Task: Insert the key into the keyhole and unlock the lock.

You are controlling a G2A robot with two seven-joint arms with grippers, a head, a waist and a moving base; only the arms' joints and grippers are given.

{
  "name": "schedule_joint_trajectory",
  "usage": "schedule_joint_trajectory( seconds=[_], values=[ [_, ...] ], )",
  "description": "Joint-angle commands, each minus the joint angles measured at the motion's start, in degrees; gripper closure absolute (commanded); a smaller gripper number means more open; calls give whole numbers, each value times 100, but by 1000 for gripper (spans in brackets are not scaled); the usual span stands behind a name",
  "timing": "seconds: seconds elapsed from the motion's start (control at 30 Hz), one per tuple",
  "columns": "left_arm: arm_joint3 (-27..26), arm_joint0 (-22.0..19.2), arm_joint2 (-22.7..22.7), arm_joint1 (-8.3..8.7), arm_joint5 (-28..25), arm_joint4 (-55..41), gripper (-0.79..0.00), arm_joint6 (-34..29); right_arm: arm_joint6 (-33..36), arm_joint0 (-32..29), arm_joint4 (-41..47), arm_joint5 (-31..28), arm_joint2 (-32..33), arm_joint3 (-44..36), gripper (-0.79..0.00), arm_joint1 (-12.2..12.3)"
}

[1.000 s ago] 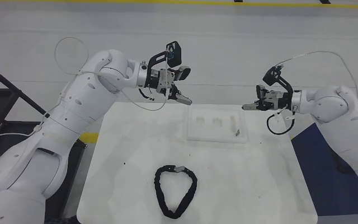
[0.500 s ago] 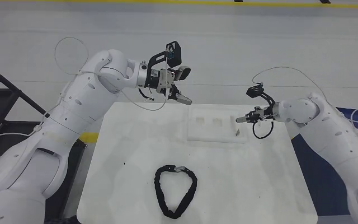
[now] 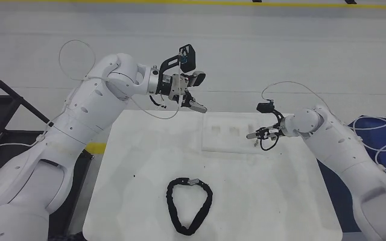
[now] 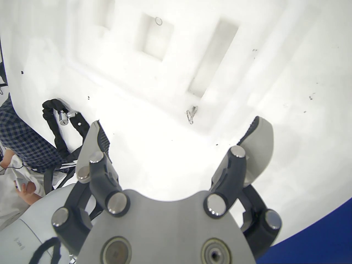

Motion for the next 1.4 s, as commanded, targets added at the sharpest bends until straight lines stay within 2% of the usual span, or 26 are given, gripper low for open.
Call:
schedule_joint_trajectory(
  seconds=[0.0, 0.2, 0.77, 1.13, 1.17, 1.27, 1.3, 1.37],
  values=[
    [0, 0, 0, 0, 0, -1, -785, 0, -15, 8, 7, 81, -38, 111, -785, -77],
    [0, 0, 0, 0, 0, -1, -785, 0, 37, 23, 9, 82, -139, 333, -785, -285],
    [0, 0, 0, 0, 0, -1, -785, 0, -91, -33, -80, 149, -107, 225, -785, -272],
    [0, 0, 0, 0, 0, -1, -785, 0, 249, -114, -484, 434, -78, -239, -785, -278],
    [0, 0, 0, 0, 0, -1, -785, 0, 259, -117, -491, 438, -66, -239, -705, -283],
    [0, 0, 0, 0, 0, -1, -785, 0, 283, -126, -540, 461, -40, -226, -529, -297],
    [0, 0, 0, 0, 0, -1, -785, 0, 280, -133, -556, 467, -31, -205, -486, -301],
    [0, 0, 0, 0, 0, -1, -785, 0, 267, -143, -594, 492, -17, -165, -453, -313]
  ],
)
